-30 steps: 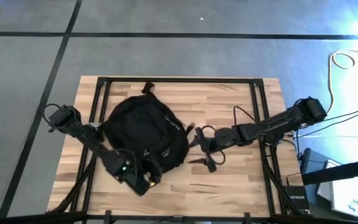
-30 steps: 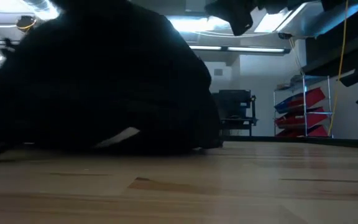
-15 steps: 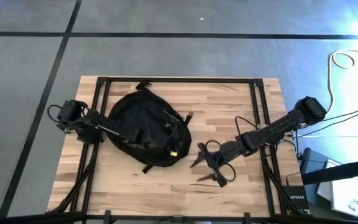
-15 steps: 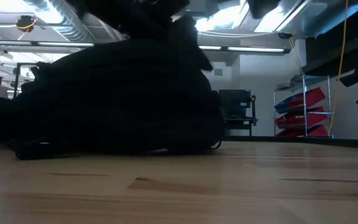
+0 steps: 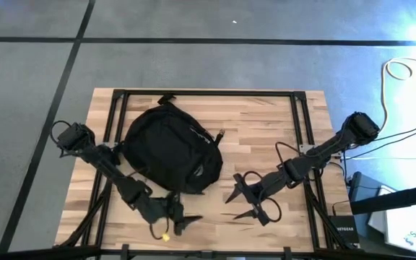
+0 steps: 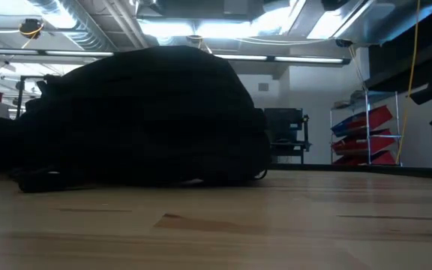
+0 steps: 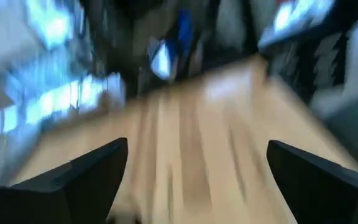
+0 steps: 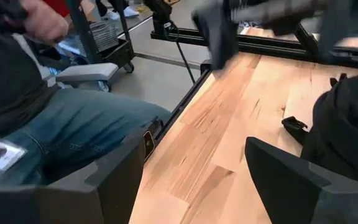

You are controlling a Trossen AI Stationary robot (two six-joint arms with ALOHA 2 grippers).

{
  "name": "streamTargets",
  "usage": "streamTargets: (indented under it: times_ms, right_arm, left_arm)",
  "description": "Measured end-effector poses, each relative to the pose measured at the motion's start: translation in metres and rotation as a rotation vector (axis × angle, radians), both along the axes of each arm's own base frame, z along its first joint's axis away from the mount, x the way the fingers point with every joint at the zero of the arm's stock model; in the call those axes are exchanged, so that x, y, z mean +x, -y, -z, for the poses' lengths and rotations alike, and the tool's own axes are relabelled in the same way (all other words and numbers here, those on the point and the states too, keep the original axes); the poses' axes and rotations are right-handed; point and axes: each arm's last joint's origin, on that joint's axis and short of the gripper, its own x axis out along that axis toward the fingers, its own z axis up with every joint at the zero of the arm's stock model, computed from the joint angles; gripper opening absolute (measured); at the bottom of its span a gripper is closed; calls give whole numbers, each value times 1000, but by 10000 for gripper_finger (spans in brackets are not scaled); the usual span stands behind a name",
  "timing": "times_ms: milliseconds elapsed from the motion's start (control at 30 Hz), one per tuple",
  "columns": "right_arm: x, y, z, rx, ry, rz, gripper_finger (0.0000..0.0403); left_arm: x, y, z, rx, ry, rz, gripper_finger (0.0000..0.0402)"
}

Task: Unpack backpack
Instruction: Close the black backpack

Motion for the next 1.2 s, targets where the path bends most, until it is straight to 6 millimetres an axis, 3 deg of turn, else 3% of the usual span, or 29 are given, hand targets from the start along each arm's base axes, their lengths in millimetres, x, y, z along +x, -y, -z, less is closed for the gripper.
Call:
streamTargets:
  times_ms: [133,267,500,700,900,1033,1100,1200]
  right_arm:
    - [0,1,0,7,-4,34,262]
    - [0,1,0,5,-5,36,262]
    - [0,2,2,-19,-18,44,262]
    - [-1,2,4,-36,-32,58,262]
    - [-1,2,4,-38,-31,62,262]
    - [0,3,4,-39,-31,66,262]
    - [0,3,4,-39,-31,66,262]
    - [0,3,4,-39,-31,66,262]
  left_arm:
    - [-18,4,22,-122,-168,-86,369]
    - [-41,4,36,-38,-222,-234,369]
    - [-55,-53,83,8,-290,-527,369]
    - [-32,-106,100,-64,-149,-670,369]
    - [-1,-151,89,-149,-77,-583,369]
    - [9,-183,83,-130,-54,-596,369]
    - [13,-190,80,-126,-49,-545,368]
    - [19,-174,66,-141,67,-380,361]
